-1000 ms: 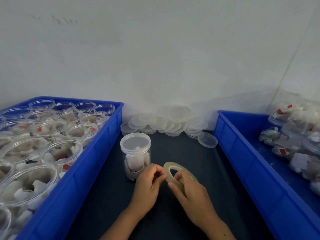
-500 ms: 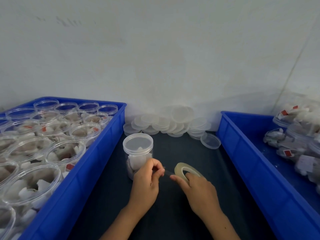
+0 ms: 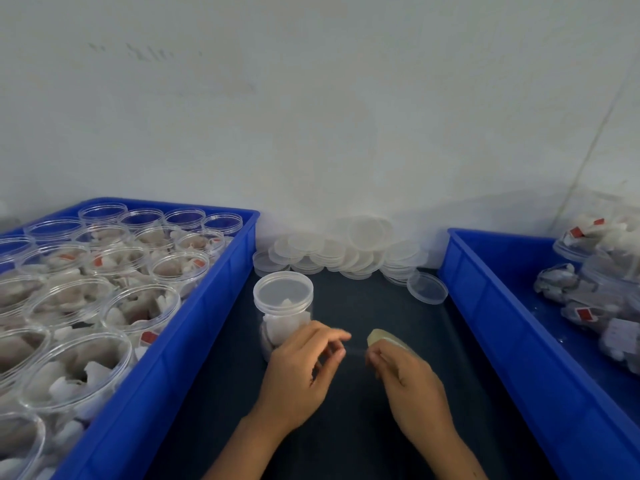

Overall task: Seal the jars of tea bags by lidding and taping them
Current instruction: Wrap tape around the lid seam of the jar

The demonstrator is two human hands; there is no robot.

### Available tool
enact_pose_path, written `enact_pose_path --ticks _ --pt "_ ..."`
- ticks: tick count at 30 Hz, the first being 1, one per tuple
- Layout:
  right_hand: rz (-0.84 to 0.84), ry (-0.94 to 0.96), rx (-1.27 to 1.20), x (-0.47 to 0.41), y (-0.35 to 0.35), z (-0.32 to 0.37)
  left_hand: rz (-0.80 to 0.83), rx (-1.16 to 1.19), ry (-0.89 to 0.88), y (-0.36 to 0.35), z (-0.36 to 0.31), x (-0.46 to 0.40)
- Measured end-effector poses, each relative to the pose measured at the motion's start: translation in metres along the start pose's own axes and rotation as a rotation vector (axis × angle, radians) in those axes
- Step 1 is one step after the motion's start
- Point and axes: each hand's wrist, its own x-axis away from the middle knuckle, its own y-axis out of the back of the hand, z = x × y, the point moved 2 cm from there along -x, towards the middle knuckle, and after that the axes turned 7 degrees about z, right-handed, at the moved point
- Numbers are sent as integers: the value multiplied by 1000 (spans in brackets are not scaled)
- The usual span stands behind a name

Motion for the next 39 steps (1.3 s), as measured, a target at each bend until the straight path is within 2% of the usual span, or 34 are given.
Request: enact_pose_path --ticks 2,5,7,8,11,14,18,21,22,25,27,32,35,39 --pt "-39 11 25 0 1 3 -16 -54 -41 5 -1 1" --pt "-87 43 71 0 4 9 -269 -135 -36 13 0 2" --pt "-131 66 88 0 7 12 -470 -188 74 20 7 -1" --pt "-153 77 102 0 9 13 -514 -177 150 24 13 -2" --pt "-191 104 142 -2 12 17 -364 69 344 23 33 0" --pt "-192 122 139 -7 15 23 -266 266 432 15 48 3" --pt "-194 166 156 -15 22 28 -280 265 461 19 58 3" --pt "-167 169 179 -23 24 36 -154 110 439 15 54 -1" --pt "-148 166 178 -26 23 40 -84 133 448 11 52 -1" --pt "-84 133 45 -33 21 41 31 445 511 -3 44 -8" --pt "-44 85 -49 -36 23 37 104 509 467 -14 37 -13" --pt "39 107 -180 -38 35 32 28 506 433 -16 35 -19" --pt "99 148 -199 -37 39 39 1 609 493 -10 39 -17" --pt "119 96 -189 -40 37 50 47 671 517 -6 41 -14"
